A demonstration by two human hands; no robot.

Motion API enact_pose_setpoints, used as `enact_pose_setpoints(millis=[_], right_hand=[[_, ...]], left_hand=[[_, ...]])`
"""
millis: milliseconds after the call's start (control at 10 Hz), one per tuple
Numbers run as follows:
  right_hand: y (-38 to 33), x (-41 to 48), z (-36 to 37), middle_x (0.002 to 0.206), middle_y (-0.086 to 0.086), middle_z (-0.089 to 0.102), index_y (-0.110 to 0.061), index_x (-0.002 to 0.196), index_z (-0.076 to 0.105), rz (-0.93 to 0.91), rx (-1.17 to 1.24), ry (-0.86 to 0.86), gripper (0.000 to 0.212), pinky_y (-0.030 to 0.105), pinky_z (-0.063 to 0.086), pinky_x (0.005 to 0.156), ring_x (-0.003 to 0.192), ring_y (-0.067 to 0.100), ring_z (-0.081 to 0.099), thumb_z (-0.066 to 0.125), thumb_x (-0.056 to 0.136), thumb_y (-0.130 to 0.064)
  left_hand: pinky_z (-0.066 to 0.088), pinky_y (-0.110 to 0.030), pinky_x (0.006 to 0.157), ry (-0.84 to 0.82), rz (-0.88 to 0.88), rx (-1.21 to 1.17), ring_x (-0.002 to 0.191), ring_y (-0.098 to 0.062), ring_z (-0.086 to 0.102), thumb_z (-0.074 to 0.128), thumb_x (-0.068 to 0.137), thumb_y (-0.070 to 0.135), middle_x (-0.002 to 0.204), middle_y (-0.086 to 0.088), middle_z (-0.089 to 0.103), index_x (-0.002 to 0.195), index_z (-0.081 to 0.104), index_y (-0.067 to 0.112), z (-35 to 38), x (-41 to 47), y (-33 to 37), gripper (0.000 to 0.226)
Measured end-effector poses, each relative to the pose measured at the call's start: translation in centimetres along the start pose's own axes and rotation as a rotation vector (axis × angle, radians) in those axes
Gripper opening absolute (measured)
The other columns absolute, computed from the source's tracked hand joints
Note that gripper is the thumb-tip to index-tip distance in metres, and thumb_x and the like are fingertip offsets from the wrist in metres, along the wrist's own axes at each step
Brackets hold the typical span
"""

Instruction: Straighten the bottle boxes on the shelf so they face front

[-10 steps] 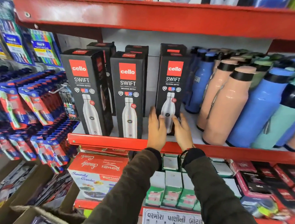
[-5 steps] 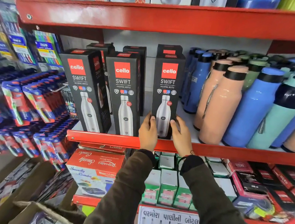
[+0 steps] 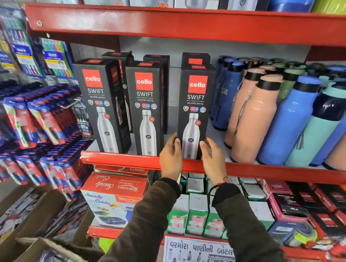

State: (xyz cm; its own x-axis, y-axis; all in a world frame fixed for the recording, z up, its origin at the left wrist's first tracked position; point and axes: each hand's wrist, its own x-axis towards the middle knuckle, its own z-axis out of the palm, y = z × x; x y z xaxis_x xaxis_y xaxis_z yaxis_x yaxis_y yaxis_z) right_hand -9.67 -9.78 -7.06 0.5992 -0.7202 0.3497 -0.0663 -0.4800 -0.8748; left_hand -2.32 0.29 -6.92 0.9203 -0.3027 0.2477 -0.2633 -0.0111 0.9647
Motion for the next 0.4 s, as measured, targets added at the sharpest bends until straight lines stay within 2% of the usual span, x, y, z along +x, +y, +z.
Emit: enact_pose_setpoints(millis=[200, 300, 400], right_hand=[[0.0, -0.1, 0.3, 0.140, 0.011, 0.058, -0.009, 0.141, 0.049, 0.016, -0.033, -0.001, 0.043, 0.027, 0.038, 0.107, 0.130, 0.024, 0.054, 0.048, 0.102, -0.026], [-0.5, -0.5, 0.3, 0.139, 0.012, 0.059, -0.008, 0.141, 0.049, 0.033, -0.037, 0.004, 0.043, 0.024, 0.037, 0.103, 0.129, 0.025, 0.055, 0.050, 0.101, -0.025], [-1.0, -0.8, -0.1, 0.143, 0.007, 0.055, -0.012, 0.143, 0.046, 0.044, 0.026, 0.048, 0.045, 0.018, 0.034, 0.098, 0.125, 0.014, 0.054, 0.050, 0.101, -0.028]], left_hand=[[0.035, -0.018, 0.105, -0.046, 0.001, -0.011, 0.137, -0.018, 0.053, 0.045, 0.106, 0.025, 0.147, -0.006, 0.058, 0.147, 0.050, 0.013, 0.0, 0.1, -0.2, 0.043], [0.034, -0.020, 0.110, -0.077, -0.028, -0.021, 0.141, -0.020, 0.050, 0.047, 0.106, 0.027, 0.151, -0.007, 0.054, 0.149, 0.046, 0.013, -0.4, 0.3, -0.1, 0.046], [0.032, -0.028, 0.120, -0.070, 0.024, -0.103, 0.145, -0.017, 0.044, 0.049, 0.105, 0.027, 0.156, -0.003, 0.046, 0.153, 0.039, 0.014, -0.2, -0.6, -0.3, 0.051]])
